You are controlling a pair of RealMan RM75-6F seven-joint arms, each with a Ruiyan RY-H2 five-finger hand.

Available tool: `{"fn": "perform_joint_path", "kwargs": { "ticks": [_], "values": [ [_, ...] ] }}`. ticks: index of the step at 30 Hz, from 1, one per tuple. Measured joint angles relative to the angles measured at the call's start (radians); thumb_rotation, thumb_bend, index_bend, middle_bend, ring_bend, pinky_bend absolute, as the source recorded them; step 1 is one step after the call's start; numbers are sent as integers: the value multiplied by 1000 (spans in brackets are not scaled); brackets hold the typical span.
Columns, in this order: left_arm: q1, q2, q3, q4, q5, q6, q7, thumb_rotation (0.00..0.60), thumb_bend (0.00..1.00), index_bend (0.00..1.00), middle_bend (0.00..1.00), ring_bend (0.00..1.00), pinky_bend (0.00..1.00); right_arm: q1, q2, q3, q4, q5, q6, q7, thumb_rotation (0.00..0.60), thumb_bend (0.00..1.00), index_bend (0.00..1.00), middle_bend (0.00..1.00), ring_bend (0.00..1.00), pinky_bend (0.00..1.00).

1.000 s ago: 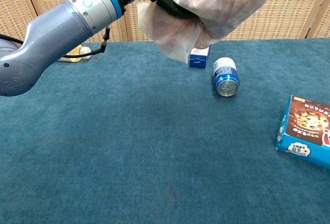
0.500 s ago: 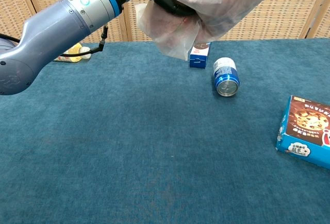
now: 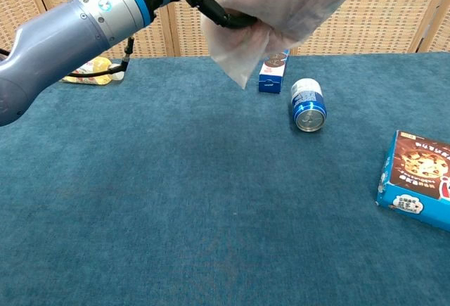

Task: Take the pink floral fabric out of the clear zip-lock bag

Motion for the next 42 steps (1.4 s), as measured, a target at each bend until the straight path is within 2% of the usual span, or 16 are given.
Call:
{"fn": "perform_joint_path", "kwargs": {
  "ticks": [11,20,26,30,32,42],
  "values": [
    [52,79,11,-52,-11,7,-30,600,289,0,0,0,42,-10,15,-13,2,-43,-2,15,600,721,759,127,37,42],
    [100,180,24,-87,-30,-17,-75,600,288,0,0,0,10,-14,5,-44,21,-100,-2,9,600,720,759,128,38,42],
    [131,230,43,-117,-26,-25,-93,600,288,0,0,0,0,-12,-1,-44,28,-107,0,15,600,721,759,128,38,42],
    [143,282,51,-157,-34,-59,-101,600,289,9,0,0,0,-13,2,-47,27,-116,2,10,600,720,759,128,38,42],
    [146,306,55,-176,-38,-80,-100,600,289,52,0,0,0,-12,2,-50,29,-121,2,5,600,720,759,128,37,42],
    [143,390,92,-273,-76,-265,-62,600,289,105,0,0,0,-10,2,-57,33,-130,-3,9,600,720,759,131,38,42]
  ]
}}
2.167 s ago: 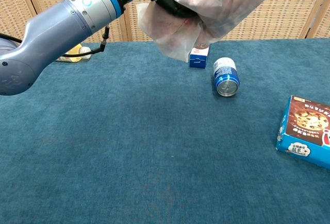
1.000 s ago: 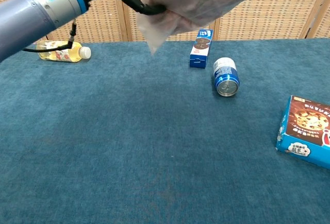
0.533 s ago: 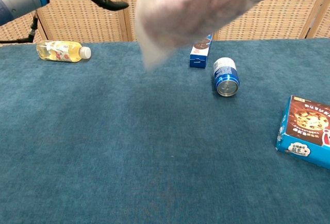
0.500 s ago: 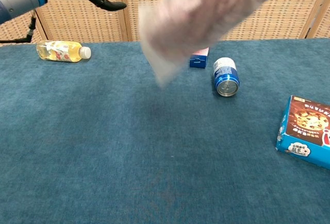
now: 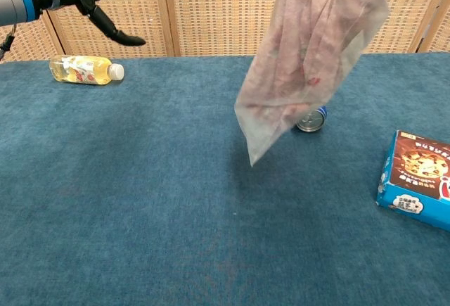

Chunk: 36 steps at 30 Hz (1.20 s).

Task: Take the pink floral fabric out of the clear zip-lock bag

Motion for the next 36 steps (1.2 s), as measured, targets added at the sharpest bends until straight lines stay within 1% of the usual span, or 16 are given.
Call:
{"fn": "perform_joint_path", "kwargs": {
  "ticks": [4,10,14,17,22,27,31,36],
  "values": [
    [-4,5,8,-8,-15,-46,9,600,293,135,0,0,0,5,2,6,-6,5,-4,6,600,720,759,131,37,42],
    [-22,-1,14,-8,-32,-132,1,600,296,135,0,0,0,19,15,23,-36,18,-12,-10,600,720,759,133,38,42],
    [-38,7,20,-30,-35,-189,-16,600,298,134,0,0,0,23,21,27,-48,23,-15,-20,600,721,759,133,38,42],
    [-55,16,22,-60,-38,-244,-55,600,300,138,0,0,0,29,31,34,-65,28,-20,-25,600,721,759,133,38,42],
    [-90,20,16,-86,-35,-326,-159,600,300,173,0,0,0,42,42,44,-82,41,-33,-40,600,720,759,134,37,42],
    [-125,8,3,-82,-38,-395,-238,600,300,196,0,0,0,55,36,47,-91,52,-41,-56,600,720,759,134,37,42],
    [-146,-12,-10,-57,-35,-418,-276,600,299,197,0,0,0,63,33,49,-98,61,-47,-69,600,720,759,134,37,42],
    [-166,-33,-17,-33,-34,-449,-300,600,302,270,0,0,0,67,34,49,-106,63,-48,-79,600,720,759,134,37,42]
  ]
}}
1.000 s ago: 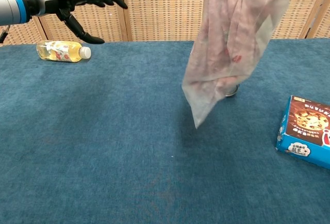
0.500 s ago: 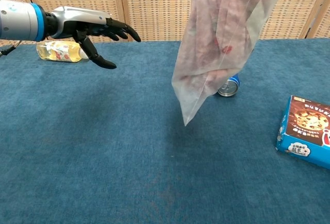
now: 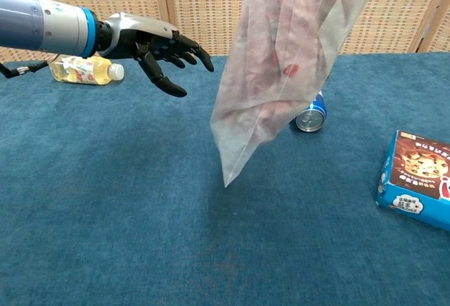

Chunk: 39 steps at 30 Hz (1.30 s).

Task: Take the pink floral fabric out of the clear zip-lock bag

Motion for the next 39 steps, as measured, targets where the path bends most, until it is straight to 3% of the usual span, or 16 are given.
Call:
{"fn": "perform_joint_path", "kwargs": {
  "ticks": [25,39],
  "values": [
    [-79,-82,-21,63,36,-100,-203,600,327,347,0,0,0,25,3,-2,-37,-3,-17,-29,600,721,759,135,36,42],
    [-117,-93,26,86,109,-107,-340,600,381,385,0,0,0,35,-2,0,-43,12,-19,-40,600,720,759,135,36,42]
  ]
}}
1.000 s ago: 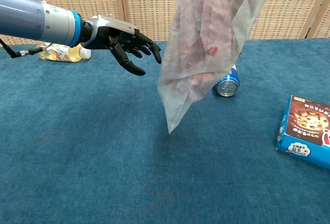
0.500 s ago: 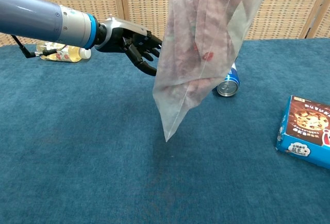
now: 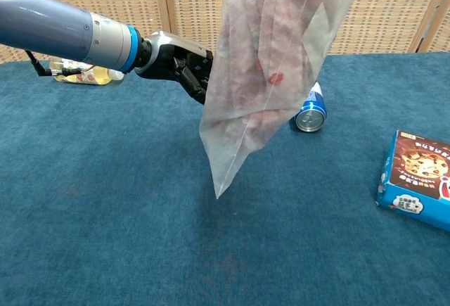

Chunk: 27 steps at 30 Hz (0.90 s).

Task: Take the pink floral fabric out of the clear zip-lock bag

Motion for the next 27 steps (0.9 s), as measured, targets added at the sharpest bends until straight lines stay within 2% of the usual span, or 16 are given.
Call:
{"fn": "perform_joint_path", "kwargs": {
  "ticks": [4,10,18,27],
  "values": [
    [-13,0,21,4,16,1,-37,600,381,387,0,0,0,3,0,1,-3,3,0,-5,600,721,759,135,35,42],
    [-27,-3,46,15,33,21,-78,600,407,459,0,0,0,3,1,1,-7,4,3,-10,600,720,759,135,34,42],
    [-46,-2,80,21,50,39,-125,600,424,492,0,0,0,4,1,2,-11,6,7,-12,600,720,759,135,34,42],
    [-56,-3,106,29,54,64,-147,600,513,658,0,0,0,4,2,0,-8,10,8,-13,600,720,759,135,34,42]
  ]
}}
